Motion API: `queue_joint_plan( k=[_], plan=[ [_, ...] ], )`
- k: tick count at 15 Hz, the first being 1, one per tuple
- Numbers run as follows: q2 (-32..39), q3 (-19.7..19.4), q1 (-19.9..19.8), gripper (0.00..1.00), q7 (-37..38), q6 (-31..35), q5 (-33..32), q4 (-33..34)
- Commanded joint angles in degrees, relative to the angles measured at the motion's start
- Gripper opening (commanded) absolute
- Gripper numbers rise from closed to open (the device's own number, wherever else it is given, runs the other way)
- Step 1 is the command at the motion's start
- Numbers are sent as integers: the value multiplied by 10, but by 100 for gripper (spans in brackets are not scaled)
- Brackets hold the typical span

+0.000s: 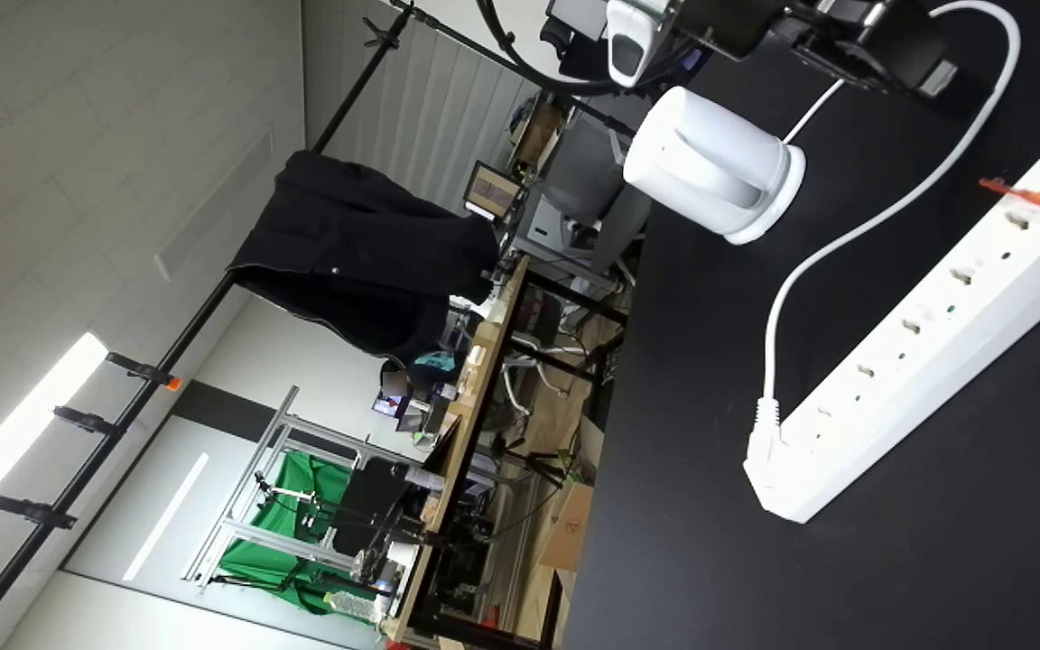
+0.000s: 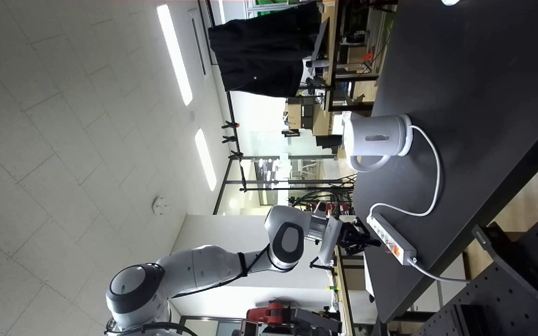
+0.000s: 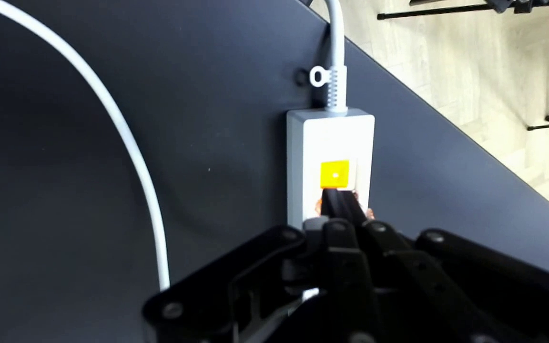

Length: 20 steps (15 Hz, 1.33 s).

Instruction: Push down on the button from the left of the adaptor

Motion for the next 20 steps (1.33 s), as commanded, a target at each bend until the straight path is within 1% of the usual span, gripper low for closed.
queue_joint_plan(
  k=[1, 6, 9, 16, 20],
  plan=[
    [31, 29, -18, 0, 11, 22, -22, 11],
    [65, 47, -30, 0, 26, 40, -68, 18],
    [86, 59, -41, 0, 23, 62, -95, 25],
    [126, 112, -89, 0, 23, 93, -120, 37],
    [132, 112, -87, 0, 54, 130, -136, 28]
  ],
)
